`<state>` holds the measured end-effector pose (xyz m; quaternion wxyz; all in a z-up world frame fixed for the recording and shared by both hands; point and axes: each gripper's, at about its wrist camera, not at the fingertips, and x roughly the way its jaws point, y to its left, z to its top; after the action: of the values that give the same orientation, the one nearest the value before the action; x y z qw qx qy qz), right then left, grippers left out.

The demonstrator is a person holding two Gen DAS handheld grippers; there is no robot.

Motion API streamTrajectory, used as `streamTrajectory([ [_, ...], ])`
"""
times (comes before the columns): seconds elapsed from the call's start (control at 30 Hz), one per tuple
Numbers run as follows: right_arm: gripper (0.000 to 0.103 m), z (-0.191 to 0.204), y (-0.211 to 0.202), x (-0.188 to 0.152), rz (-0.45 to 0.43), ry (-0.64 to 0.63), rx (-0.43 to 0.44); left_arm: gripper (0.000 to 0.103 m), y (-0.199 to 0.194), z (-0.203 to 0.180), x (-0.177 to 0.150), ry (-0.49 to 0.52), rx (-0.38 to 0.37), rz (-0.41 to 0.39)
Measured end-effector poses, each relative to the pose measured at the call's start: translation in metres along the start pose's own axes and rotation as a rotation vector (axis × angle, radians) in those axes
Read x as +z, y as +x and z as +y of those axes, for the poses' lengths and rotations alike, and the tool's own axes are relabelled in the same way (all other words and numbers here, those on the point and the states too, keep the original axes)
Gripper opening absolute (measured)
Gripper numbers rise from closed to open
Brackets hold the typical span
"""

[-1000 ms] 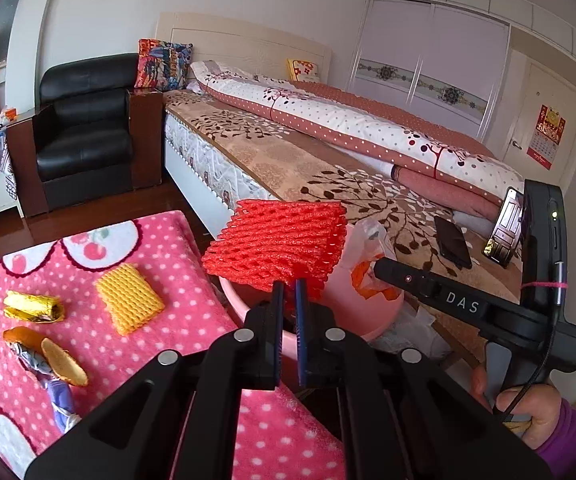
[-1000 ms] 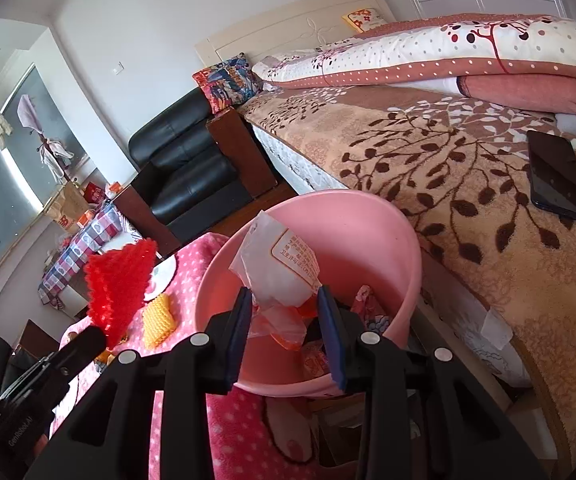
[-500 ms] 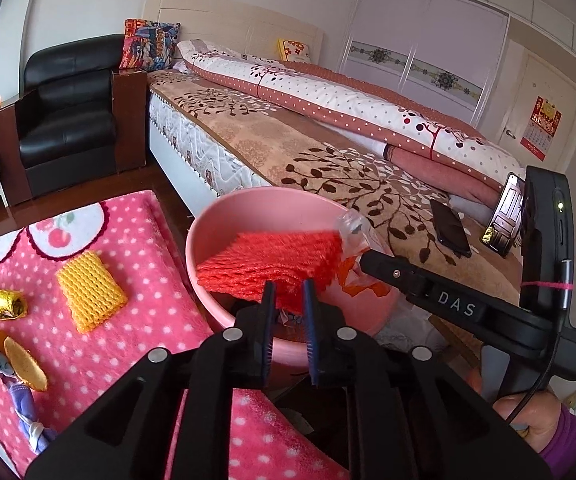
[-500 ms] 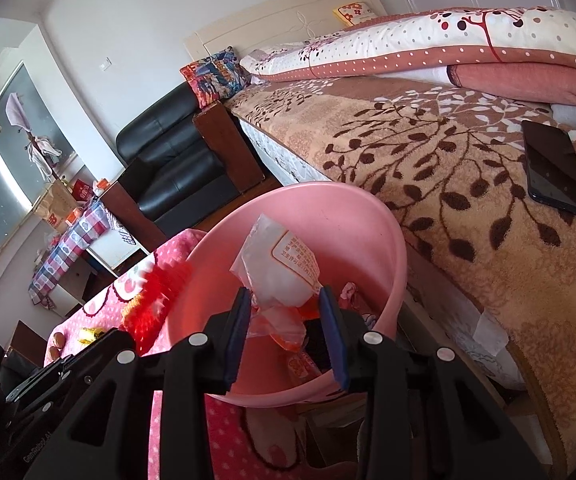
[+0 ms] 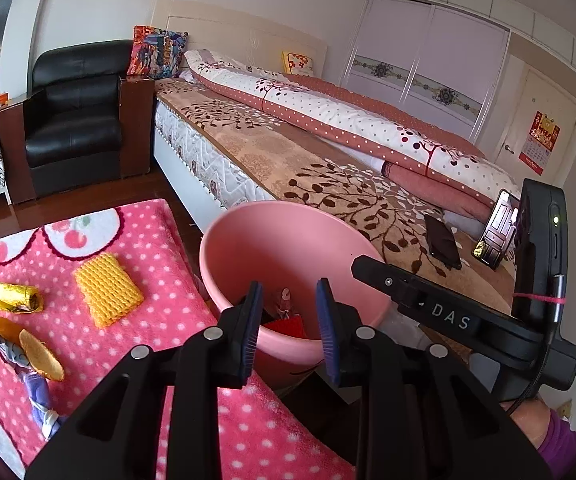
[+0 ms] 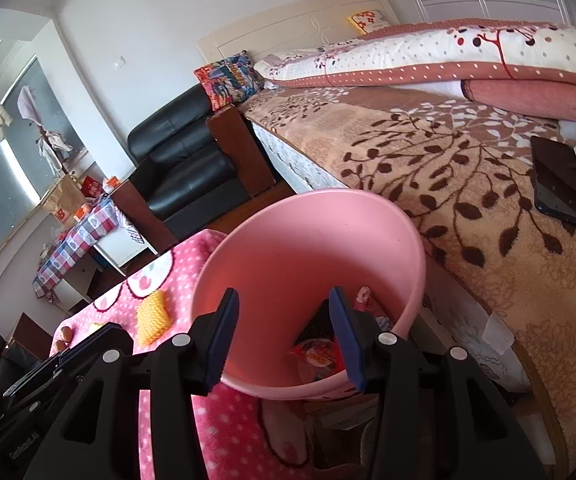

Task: Collect trash
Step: 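Move both open tools back over the blanket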

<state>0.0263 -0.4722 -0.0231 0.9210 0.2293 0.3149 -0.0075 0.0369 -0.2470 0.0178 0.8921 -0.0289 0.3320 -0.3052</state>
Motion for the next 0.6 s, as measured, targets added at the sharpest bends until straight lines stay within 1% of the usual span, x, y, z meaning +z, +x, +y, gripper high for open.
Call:
streamTrajectory([
  [0.13,0.050,0.020,-0.014,-0.009,-0.013,-0.036,0.027,0.028,-0.020,0.003,-0.003,0.012,0.039,-0.031],
  [0.27,0.050,0.041,-0.027,-0.022,-0.017,-0.075,0.061,0.028,-0.045,0.011,-0.009,-0.001,0.089,-0.057],
  [0.6,0.052,0.101,-0.050,-0.074,0.021,-0.193,0.161,0.028,-0.108,0.044,-0.037,-0.085,0.257,-0.094],
])
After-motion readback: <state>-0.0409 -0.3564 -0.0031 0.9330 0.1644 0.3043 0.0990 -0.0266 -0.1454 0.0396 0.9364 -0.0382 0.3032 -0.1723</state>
